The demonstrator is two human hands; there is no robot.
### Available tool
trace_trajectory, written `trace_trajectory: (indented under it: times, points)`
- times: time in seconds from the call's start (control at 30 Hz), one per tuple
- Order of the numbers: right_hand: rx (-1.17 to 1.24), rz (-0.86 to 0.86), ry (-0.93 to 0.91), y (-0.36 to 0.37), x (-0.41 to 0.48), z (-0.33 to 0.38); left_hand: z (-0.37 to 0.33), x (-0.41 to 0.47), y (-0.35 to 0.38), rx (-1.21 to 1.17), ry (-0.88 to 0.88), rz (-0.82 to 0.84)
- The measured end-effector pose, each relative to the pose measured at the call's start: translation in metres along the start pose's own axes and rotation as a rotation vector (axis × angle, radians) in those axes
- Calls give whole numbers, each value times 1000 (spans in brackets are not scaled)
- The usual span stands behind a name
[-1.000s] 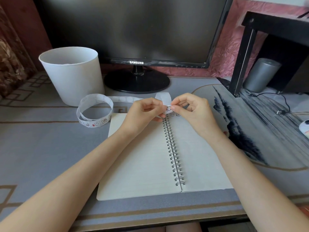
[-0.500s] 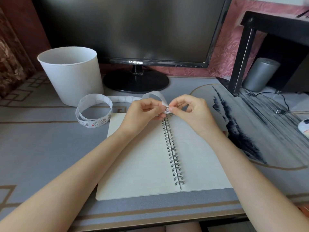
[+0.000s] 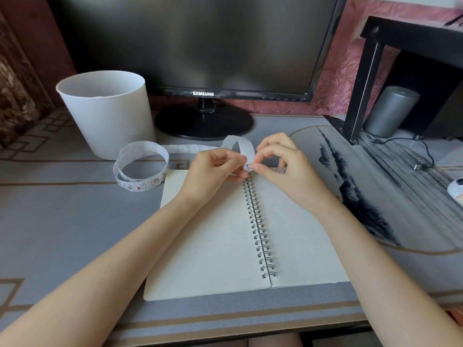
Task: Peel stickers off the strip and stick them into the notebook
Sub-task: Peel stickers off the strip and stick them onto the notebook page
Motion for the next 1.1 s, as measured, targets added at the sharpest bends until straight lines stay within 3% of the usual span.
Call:
trace_trajectory:
  times: [0.17,0.3,0.43,0.53,1.1]
  points:
    - [35,8,14,-4,1,0,-1,1,-5,1,4,-28]
    - [293,-104,246,-27,4,-24,-2,2,-6,13,8,-34]
    - [240,-168,531,-44,-6,-62,-1,2,-7,34,3,-44]
    - [176,-185,636,-52,-13,-81,1,2,-7,32,-1,-46]
    - [18,-177,708,-55,-19,-100,5,3,-7,15,-23,-46]
Point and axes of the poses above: each hand's wrist, its own x-axis towards the middle knuckle, its own y-axis out of the palm, z = x × y, the point moved 9 cm from there along x, towards the middle knuckle, and after that the axes turned 2 degrees about y, right-handed, at the moved point
